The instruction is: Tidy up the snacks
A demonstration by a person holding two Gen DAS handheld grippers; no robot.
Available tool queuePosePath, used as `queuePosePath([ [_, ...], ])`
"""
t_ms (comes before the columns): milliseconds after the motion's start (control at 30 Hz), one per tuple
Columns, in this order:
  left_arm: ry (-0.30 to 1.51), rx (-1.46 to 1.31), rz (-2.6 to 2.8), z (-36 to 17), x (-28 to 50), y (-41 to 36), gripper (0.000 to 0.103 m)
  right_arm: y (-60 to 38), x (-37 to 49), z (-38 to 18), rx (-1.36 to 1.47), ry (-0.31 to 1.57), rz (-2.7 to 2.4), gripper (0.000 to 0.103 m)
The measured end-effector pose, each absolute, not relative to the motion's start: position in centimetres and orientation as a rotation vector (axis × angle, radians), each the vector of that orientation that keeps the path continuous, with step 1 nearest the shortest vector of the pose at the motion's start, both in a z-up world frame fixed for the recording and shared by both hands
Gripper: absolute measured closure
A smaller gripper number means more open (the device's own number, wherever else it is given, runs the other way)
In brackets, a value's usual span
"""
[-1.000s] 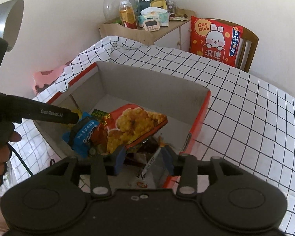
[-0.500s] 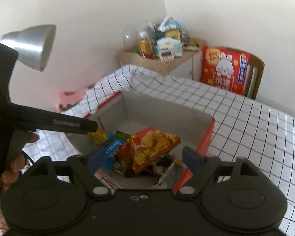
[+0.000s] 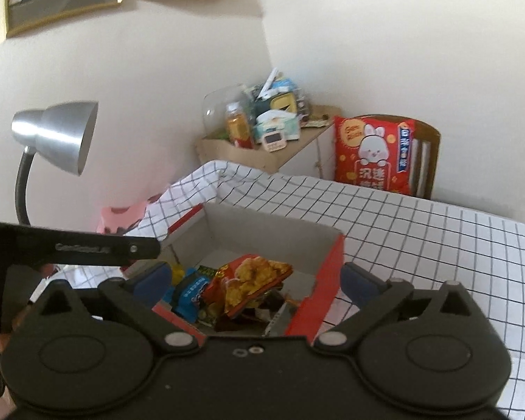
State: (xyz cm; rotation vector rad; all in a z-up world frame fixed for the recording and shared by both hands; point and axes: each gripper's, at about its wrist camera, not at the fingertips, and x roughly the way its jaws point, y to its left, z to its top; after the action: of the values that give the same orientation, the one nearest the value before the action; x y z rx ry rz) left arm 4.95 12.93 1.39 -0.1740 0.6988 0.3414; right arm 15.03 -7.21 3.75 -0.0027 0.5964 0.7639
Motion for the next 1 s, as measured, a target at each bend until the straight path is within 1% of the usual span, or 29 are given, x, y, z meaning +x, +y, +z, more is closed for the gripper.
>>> queuePosePath([
  [67, 0.69, -0.172, 0.332, 1.8, 4.7, 12.5, 0.006, -7.7, 14.7, 3.9, 0.003, 0.581, 0.755, 0.0],
  [100, 0.687, -0.182, 0.319, 1.9, 4.5, 12.4, 0.0, -8.0, 14.6, 4.0, 0.006, 0.574, 0.75, 0.0],
  [367, 0.685, -0.223, 0.287, 2.2, 3.6, 11.4, 0.0, -9.5, 13.7, 4.9, 0.028, 0.538, 0.717, 0.0],
  [600, 0.695, -0.245, 0.299, 2.9, 3.0, 11.0, 0.0, -9.8, 13.4, 5.7, 0.041, 0.546, 0.711, 0.0],
  [1000, 0.707, -0.194, 0.318, 3.9, 3.0, 10.1, 0.0, -10.1, 13.2, 6.1, 0.053, 0.545, 0.665, 0.0],
])
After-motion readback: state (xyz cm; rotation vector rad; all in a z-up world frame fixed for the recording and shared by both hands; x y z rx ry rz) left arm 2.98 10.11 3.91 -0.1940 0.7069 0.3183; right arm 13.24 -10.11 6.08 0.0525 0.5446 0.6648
